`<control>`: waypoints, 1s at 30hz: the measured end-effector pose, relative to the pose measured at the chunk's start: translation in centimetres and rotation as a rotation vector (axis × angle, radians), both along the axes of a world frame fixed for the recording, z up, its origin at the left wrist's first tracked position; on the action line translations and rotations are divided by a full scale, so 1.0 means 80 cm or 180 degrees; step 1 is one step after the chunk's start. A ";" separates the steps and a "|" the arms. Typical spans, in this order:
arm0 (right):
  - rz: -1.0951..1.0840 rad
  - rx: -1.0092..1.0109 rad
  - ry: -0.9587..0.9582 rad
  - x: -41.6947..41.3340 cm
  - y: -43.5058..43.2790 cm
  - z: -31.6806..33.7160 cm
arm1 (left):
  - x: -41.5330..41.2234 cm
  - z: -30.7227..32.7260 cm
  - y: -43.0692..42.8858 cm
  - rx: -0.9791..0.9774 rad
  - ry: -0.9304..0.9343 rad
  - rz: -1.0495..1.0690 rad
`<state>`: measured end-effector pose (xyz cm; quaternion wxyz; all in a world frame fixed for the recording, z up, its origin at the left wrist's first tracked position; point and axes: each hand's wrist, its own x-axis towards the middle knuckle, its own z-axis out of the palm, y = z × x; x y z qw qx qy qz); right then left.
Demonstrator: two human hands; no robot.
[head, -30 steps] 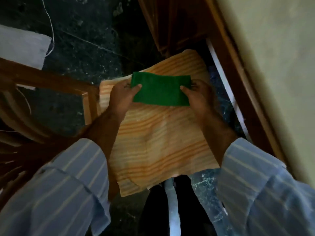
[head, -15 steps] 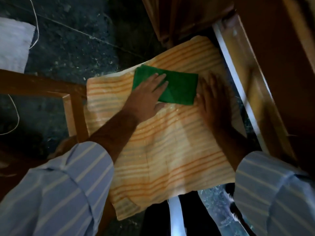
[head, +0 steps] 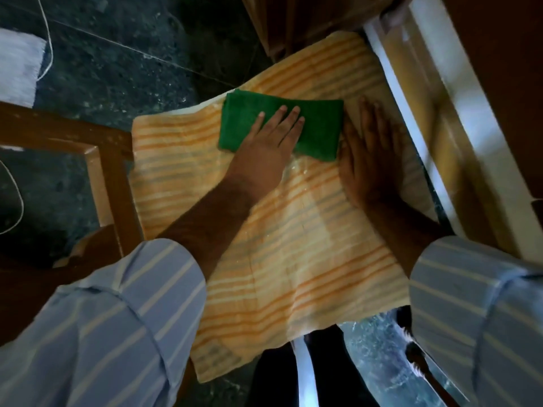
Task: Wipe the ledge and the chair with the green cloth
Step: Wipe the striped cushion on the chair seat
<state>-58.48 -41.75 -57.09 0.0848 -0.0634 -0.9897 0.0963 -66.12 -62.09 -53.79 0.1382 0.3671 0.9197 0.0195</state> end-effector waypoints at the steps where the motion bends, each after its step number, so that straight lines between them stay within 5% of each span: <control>1: -0.0005 -0.0009 -0.0028 0.000 0.000 0.001 | 0.003 0.002 0.001 0.0038 -0.0033 0.0060; 7: 0.0058 0.0177 -0.0525 -0.001 -0.001 0.012 | 0.078 -0.001 -0.010 0.0236 -0.0204 0.0297; 16: -0.0033 0.0165 -0.0478 0.002 -0.005 0.016 | 0.337 0.046 -0.055 0.0561 -0.1073 0.1032; 21: -0.0061 0.0185 -0.0313 0.004 -0.007 0.010 | 0.310 0.098 -0.089 0.0970 -0.1877 0.1860; 26: -0.0086 0.0225 -0.0350 0.003 -0.005 0.007 | 0.136 0.137 -0.129 0.1672 -0.0144 0.3172; 30: -0.0119 0.0190 -0.0468 0.003 -0.005 0.005 | 0.014 0.123 -0.129 0.1947 0.0626 0.2576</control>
